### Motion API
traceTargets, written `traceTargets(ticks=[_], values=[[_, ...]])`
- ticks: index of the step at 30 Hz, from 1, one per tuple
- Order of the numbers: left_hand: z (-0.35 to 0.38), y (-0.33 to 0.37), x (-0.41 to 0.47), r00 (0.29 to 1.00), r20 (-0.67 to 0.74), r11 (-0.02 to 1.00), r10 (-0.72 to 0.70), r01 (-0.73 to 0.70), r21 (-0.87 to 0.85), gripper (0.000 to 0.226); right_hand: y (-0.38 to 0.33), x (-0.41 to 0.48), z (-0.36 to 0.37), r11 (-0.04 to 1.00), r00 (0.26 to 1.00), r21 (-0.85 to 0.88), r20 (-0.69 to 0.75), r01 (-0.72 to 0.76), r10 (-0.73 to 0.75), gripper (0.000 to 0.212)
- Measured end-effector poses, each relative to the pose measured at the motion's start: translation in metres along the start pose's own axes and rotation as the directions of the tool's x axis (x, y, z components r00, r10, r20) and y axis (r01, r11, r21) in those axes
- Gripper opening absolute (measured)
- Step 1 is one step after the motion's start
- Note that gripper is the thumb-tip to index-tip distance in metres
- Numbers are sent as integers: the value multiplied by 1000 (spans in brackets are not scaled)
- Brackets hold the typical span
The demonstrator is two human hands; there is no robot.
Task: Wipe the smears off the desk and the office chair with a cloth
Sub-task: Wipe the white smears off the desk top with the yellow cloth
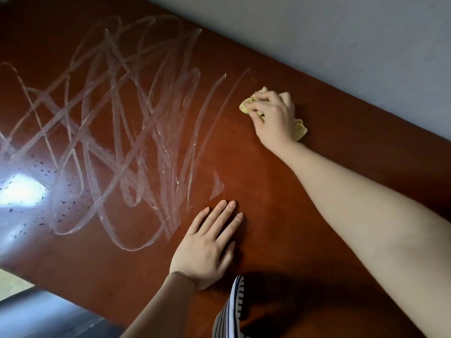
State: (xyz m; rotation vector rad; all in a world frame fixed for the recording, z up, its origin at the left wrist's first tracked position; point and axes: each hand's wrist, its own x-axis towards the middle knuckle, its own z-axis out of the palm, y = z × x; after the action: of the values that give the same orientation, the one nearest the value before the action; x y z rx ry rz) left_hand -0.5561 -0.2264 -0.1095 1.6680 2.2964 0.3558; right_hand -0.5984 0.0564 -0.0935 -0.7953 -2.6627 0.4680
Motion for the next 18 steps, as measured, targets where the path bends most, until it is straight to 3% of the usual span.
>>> traceTargets(ticks=[4,10,14,18], values=[[-2,0,-2,1000,-15,1000,-4,4,2,57,-41,-36,11,969,965,62,97,238,-244,19],[-4,1,-1,1000,-6,1000,-8,8,19,56,-42,-90,-3,814,776,166,245,557,-581,25],[-4,1,-3,1000,-14,1000,-8,8,8,56,-18,-108,-23,763,689,206,334,613,-644,28],[-4,1,-3,1000,-10,1000,-8,8,-7,56,13,-113,-44,789,703,178,371,588,-607,38]])
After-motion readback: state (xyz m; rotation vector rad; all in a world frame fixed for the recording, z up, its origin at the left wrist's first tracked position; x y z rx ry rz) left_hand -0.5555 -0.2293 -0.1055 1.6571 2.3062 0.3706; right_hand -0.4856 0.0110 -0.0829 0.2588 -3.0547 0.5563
